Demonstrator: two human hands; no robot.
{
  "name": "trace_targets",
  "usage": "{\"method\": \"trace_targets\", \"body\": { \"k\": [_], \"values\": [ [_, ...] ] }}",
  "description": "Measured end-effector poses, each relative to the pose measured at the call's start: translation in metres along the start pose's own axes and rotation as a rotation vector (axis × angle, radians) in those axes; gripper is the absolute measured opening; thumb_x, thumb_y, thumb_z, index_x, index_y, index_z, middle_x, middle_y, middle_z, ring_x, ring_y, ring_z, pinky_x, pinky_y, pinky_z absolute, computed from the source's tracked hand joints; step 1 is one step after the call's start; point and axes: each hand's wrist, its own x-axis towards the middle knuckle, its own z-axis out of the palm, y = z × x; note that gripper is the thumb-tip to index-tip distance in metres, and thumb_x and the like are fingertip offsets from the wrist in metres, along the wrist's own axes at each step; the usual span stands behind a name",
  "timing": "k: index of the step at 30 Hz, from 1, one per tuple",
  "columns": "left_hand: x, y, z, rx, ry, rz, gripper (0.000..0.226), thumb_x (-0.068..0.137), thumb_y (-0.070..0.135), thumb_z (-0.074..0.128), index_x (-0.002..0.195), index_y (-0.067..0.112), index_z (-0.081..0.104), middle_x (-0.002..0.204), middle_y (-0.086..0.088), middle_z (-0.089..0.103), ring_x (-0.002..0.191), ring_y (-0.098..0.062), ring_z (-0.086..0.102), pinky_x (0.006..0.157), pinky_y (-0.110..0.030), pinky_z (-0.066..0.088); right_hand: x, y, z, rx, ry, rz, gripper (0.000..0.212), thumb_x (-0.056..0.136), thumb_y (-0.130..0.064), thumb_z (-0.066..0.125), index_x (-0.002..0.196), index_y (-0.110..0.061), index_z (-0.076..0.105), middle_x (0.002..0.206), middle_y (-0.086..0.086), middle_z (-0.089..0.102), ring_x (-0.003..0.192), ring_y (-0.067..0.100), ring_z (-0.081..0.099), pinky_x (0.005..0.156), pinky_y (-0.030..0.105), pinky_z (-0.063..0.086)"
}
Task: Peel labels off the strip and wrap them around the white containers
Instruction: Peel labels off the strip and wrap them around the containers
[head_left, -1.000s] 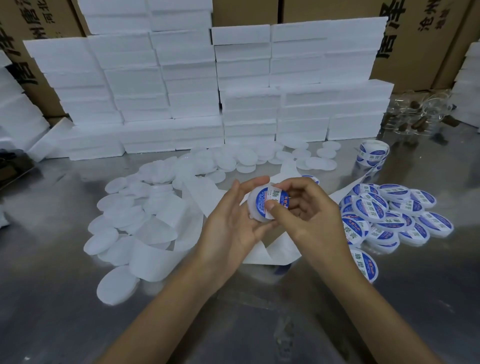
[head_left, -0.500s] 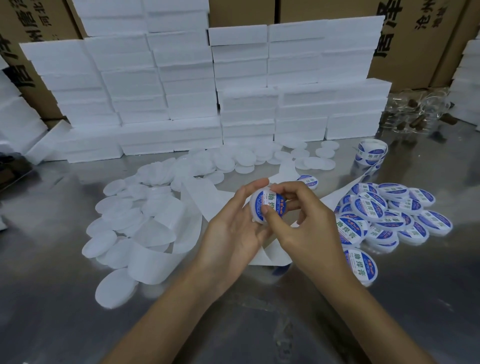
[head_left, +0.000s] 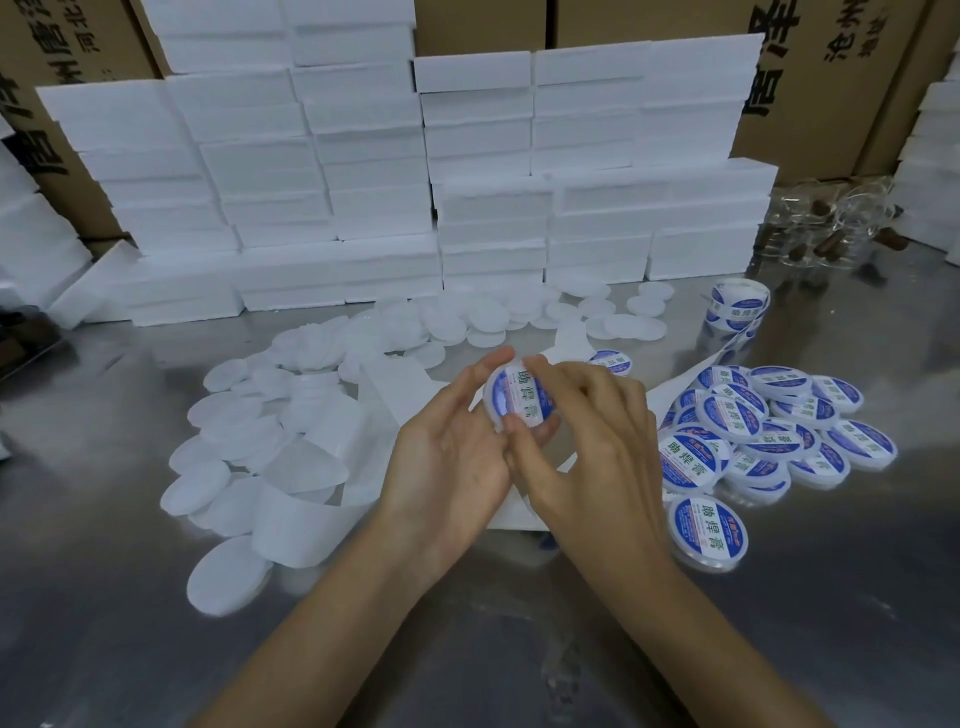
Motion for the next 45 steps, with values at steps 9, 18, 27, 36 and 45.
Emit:
{"method": "trace_targets", "body": {
  "k": [9, 18, 27, 36, 45],
  "values": [
    [-0.005, -0.004, -0.005, -0.057, -0.074, -0.105, 0.044, 0.102, 0.028, 0.048, 0.139, 0.006, 0.048, 0.142, -0.022, 0.055, 0.130, -0.042, 0.055, 0.113, -0.051, 0.039, 0.004, 0.021, -0.002, 0.236, -0.177, 0.298, 0.091, 0.058, -0.082, 0.066, 0.136, -0.043, 0.038, 0.124, -0.023, 0.049, 0.117, 0.002, 0.050, 0.094, 0.038, 0.049],
    [-0.008, -0.005, 0.005, -0.109, -0.229, -0.154, 0.035, 0.102, 0.021, 0.049, 0.133, 0.007, 0.054, 0.146, -0.024, 0.051, 0.132, -0.039, 0.053, 0.108, -0.046, 0.047, 0.004, 0.021, -0.004, 0.292, -0.099, 0.296, 0.044, 0.082, -0.073, 0.046, 0.087, -0.032, 0.060, 0.068, -0.010, 0.066, 0.066, 0.008, 0.063, 0.066, 0.039, 0.052],
    [-0.010, -0.010, 0.001, 0.459, -0.062, 0.035, 0.048, 0.095, -0.015, 0.045, 0.129, 0.016, 0.061, 0.113, -0.020, 0.072, 0.108, -0.030, 0.071, 0.088, -0.035, 0.059, 0.005, 0.030, 0.001, 0.288, -0.077, 0.265, 0.050, 0.102, -0.051, 0.039, 0.054, -0.041, 0.045, 0.045, -0.008, 0.044, 0.045, 0.011, 0.040, 0.049, 0.030, 0.032],
    [-0.010, -0.006, -0.002, 0.749, 0.147, 0.279, 0.010, 0.089, 0.014, 0.074, 0.098, 0.018, 0.075, 0.081, -0.008, 0.078, 0.074, -0.022, 0.077, 0.057, -0.028, 0.060, 0.001, 0.029, -0.001, 0.308, -0.273, 0.218, 0.063, 0.088, -0.078, 0.035, 0.066, -0.024, 0.061, 0.052, -0.008, 0.059, 0.052, 0.010, 0.056, 0.052, 0.035, 0.046],
    [-0.007, -0.005, -0.009, 0.777, 0.273, 0.294, 0.022, 0.100, 0.033, 0.056, 0.098, 0.023, 0.075, 0.082, -0.023, 0.074, 0.035, -0.019, 0.047, 0.042, -0.026, 0.047, -0.001, 0.016, -0.004, 0.592, -0.507, 0.189, 0.042, 0.097, -0.051, 0.052, 0.067, -0.025, 0.064, 0.050, -0.011, 0.048, 0.048, 0.003, 0.036, 0.049, 0.021, 0.033]
  ]
}}
